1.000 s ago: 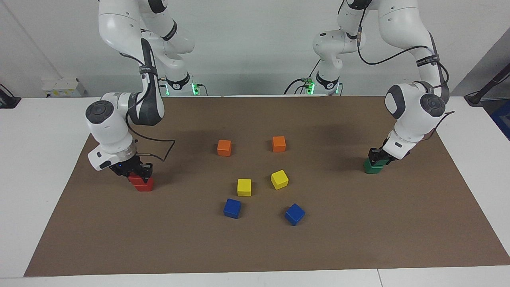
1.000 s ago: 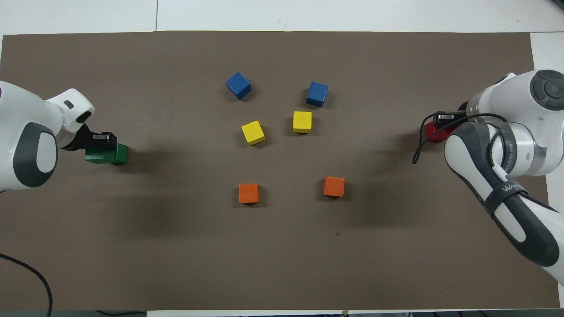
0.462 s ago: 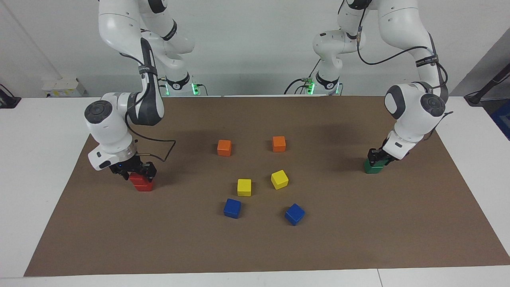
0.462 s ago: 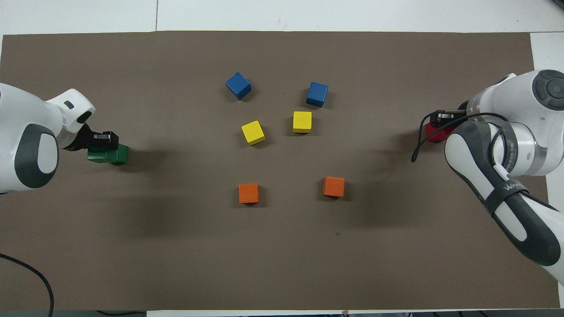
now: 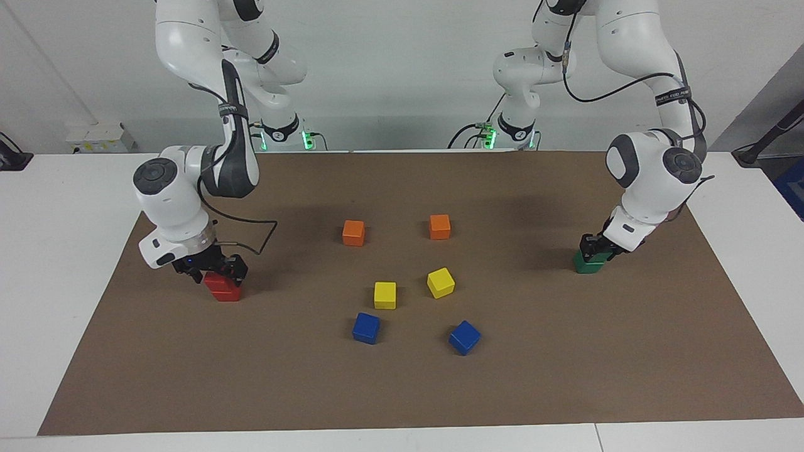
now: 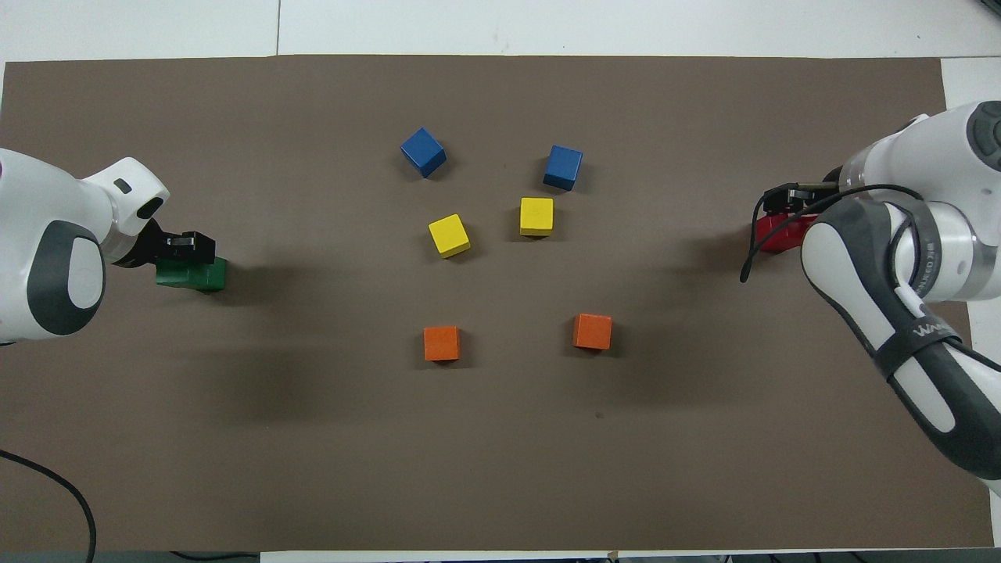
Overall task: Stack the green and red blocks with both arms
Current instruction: 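Open both grippers and withdraw them from the block stacks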
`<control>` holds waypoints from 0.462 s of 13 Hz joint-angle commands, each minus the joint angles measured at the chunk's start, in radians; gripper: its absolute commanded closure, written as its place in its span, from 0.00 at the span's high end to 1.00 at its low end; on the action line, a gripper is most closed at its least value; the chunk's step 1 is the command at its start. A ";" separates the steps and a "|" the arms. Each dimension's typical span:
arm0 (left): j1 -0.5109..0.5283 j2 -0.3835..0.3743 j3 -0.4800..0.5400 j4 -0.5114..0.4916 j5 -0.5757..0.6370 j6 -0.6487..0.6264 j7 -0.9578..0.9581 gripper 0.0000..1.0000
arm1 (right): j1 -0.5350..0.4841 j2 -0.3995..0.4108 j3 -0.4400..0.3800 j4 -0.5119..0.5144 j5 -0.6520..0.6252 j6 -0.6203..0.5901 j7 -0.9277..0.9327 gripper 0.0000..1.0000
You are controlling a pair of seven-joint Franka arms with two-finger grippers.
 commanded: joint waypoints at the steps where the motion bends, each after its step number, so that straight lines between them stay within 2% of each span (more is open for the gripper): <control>1: 0.000 -0.034 -0.005 -0.014 -0.013 -0.007 0.017 1.00 | 0.005 -0.072 0.010 0.054 0.014 -0.118 0.009 1.00; 4: 0.000 -0.068 -0.009 0.118 -0.013 -0.231 0.016 1.00 | 0.006 -0.177 0.012 0.054 0.014 -0.203 -0.001 1.00; 6: 0.000 -0.143 -0.009 0.137 -0.013 -0.337 0.017 1.00 | 0.006 -0.223 0.020 0.084 0.014 -0.291 -0.015 1.00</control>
